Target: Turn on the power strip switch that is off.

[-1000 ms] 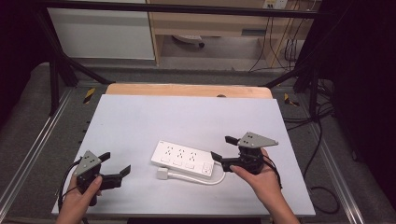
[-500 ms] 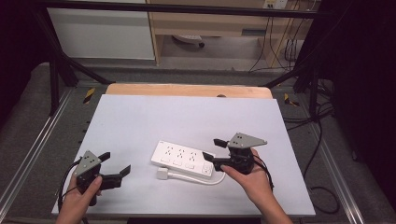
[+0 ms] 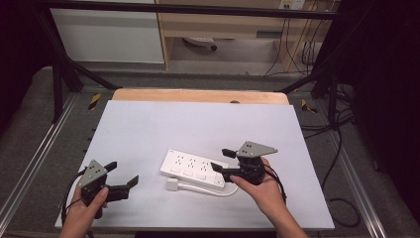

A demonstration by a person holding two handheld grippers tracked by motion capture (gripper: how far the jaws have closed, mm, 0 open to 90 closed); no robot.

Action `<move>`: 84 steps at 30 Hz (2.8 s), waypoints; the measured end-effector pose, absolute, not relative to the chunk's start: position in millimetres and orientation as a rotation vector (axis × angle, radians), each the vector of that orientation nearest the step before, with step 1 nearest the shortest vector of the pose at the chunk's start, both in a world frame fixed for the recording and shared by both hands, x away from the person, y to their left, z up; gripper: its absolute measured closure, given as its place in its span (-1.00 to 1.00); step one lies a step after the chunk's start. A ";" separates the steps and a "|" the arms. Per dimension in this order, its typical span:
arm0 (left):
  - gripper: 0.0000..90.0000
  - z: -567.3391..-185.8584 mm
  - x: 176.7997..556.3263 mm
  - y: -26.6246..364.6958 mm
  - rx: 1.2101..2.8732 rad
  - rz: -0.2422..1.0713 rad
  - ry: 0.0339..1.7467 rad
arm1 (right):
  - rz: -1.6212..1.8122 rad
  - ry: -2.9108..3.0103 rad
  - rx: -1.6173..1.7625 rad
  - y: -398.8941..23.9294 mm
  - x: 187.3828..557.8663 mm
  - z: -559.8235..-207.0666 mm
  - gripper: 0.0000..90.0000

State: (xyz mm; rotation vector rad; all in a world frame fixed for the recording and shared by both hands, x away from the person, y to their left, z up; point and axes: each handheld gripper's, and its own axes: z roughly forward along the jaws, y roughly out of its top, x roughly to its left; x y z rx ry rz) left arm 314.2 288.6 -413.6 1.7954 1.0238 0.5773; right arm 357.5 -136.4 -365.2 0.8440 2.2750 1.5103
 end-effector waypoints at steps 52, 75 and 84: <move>-0.86 -414.1 314.2 288.0 1.803 0.572 1.017 | 1.381 2.468 0.819 -91.5 375.7 -407.1 -0.04; -0.86 -414.3 314.3 287.9 1.808 0.573 1.015 | 1.315 2.499 0.770 -81.6 372.8 -422.0 0.54; -0.86 -414.3 314.2 287.9 1.810 0.574 1.014 | 1.308 2.494 0.736 -79.7 370.3 -426.5 0.69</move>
